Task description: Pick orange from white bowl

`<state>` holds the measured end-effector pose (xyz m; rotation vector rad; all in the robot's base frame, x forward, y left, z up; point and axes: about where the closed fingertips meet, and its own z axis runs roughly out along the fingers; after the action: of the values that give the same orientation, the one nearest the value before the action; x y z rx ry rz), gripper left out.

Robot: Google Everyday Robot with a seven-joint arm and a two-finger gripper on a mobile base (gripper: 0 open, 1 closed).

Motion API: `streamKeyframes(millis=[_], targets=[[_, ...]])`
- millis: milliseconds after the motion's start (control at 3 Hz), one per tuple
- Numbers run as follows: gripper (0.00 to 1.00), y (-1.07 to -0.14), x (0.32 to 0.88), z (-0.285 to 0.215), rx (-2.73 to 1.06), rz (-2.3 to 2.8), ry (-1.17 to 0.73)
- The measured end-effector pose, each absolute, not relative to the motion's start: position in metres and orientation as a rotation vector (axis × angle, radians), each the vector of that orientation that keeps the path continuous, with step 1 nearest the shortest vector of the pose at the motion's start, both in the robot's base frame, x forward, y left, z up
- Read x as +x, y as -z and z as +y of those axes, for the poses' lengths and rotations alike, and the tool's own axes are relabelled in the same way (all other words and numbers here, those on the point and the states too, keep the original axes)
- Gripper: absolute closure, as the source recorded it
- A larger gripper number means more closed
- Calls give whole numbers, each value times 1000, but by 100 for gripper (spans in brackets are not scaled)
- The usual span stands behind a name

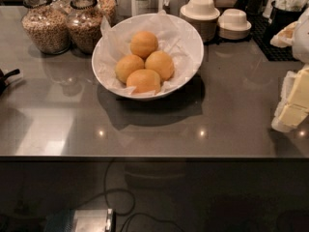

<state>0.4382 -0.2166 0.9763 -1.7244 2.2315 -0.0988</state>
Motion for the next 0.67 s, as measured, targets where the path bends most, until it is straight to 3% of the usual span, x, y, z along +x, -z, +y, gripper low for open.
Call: streamKeyframes(millis=[667], targets=[[0, -979, 444, -206, -1740, 2186, 86]])
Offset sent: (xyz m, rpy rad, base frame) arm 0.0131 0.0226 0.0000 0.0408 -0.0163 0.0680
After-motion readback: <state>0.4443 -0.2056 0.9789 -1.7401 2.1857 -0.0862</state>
